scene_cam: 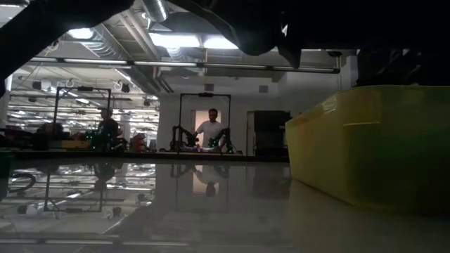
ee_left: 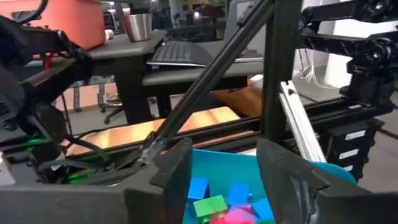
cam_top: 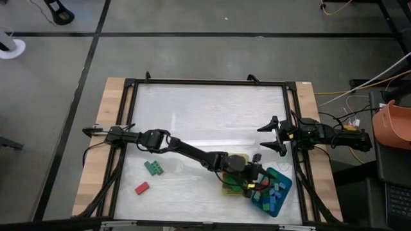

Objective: Sort blocks by size
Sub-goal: Put the small orange block into the blue bin, then put the long orange block into the yellow bin

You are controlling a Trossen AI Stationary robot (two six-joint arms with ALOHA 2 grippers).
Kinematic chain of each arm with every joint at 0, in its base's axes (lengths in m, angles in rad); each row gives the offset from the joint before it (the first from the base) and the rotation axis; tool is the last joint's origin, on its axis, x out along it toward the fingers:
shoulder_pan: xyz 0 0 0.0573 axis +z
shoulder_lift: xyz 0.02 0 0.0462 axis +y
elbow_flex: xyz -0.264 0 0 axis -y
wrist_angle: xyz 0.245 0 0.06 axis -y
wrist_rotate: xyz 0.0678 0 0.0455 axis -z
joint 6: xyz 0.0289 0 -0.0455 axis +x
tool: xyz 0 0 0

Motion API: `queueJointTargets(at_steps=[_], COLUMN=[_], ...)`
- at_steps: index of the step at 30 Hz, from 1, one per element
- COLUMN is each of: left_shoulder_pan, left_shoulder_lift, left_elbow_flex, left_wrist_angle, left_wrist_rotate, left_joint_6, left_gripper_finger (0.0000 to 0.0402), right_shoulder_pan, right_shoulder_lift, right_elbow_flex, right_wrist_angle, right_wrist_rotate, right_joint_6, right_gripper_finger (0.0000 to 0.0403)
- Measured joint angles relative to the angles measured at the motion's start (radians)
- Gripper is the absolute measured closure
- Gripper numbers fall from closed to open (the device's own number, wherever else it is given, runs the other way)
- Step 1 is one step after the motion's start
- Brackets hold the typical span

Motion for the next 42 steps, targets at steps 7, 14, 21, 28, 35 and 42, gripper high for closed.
queueJointTargets(at_steps=[7,14,21,28,35,42], left_shoulder_pan=[0.008,0.027,0.027,-0.019,-0.103,-0.238], left_shoulder_lift=[-0.006,-0.228,-0.440,-0.516,-0.538,-0.538], left_elbow_flex=[0.000,-0.001,-0.002,-0.003,-0.040,-0.091], left_wrist_angle=[-0.023,-0.567,-1.300,-1.886,-1.977,-2.021], left_wrist_rotate=[-0.002,-0.001,-0.001,-0.012,0.067,0.104], left_joint_6=[-0.031,-0.069,-0.477,-0.852,-1.081,-1.213], left_gripper_finger=[0.0213,0.0223,0.0226,0.0236,0.0246,0.0247], right_shoulder_pan=[0.000,0.000,0.000,0.000,0.000,0.000], right_shoulder_lift=[0.000,0.000,0.000,0.000,0.000,0.000], right_elbow_flex=[0.000,0.000,0.000,0.000,0.000,0.000], right_wrist_angle=[0.000,0.000,0.000,0.000,-0.002,0.000], right_wrist_rotate=[0.000,0.000,0.000,0.000,0.000,0.000], right_joint_6=[0.000,0.000,0.000,0.000,0.000,0.000], right_gripper_finger=[0.0059,0.0059,0.0059,0.0059,0.0059,0.0059])
